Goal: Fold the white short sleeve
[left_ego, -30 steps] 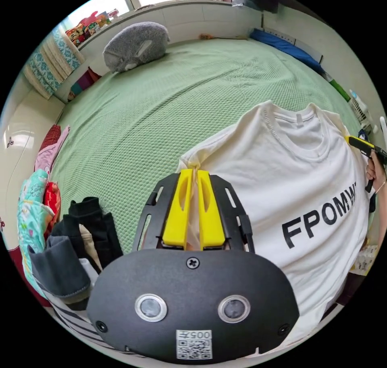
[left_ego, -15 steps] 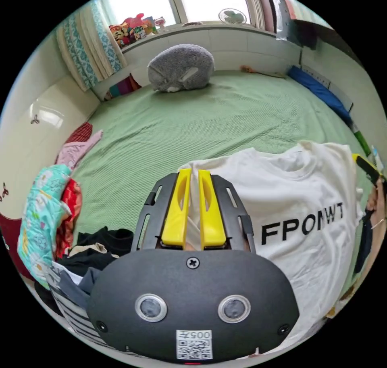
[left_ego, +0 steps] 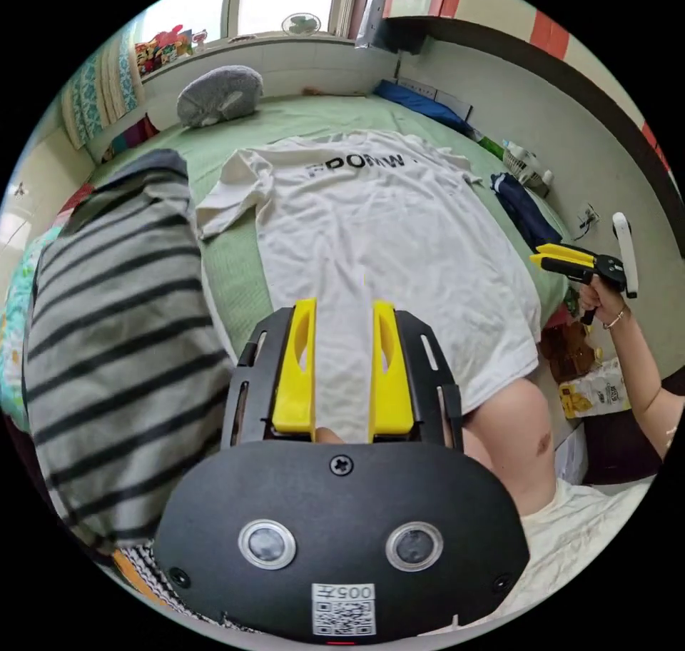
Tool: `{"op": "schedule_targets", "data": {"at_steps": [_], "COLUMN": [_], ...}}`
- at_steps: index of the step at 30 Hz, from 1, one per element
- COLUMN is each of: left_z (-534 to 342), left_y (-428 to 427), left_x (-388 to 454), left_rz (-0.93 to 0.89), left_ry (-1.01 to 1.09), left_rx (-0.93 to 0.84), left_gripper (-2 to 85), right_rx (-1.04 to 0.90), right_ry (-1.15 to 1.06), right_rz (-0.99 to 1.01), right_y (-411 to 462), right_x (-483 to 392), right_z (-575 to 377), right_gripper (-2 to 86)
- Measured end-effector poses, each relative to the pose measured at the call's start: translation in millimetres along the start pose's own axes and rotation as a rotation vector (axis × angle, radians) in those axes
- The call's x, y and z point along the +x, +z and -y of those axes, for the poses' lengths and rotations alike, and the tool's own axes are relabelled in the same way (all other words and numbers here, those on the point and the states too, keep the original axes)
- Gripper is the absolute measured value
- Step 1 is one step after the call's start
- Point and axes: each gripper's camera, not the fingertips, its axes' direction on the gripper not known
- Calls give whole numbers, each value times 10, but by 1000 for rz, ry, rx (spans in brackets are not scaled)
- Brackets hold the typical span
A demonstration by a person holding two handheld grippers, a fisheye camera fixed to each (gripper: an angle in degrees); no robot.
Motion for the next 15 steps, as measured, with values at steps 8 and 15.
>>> {"op": "schedule_targets", "data": {"at_steps": [8, 15], "left_z": [-947, -1167], "left_y": [113, 123], "left_x": [-100, -287], "left_rz": [84, 41], "left_ry": [-149, -196], "left_rx": [-86, -81], "left_gripper": [132, 132], "right_rx": [-6, -124], "right_ry": [142, 233], "right_rz": [-63, -106], "right_y": [28, 406], "right_x": [-368, -406], "right_z": [-886, -1044], "right_gripper": [82, 38]}}
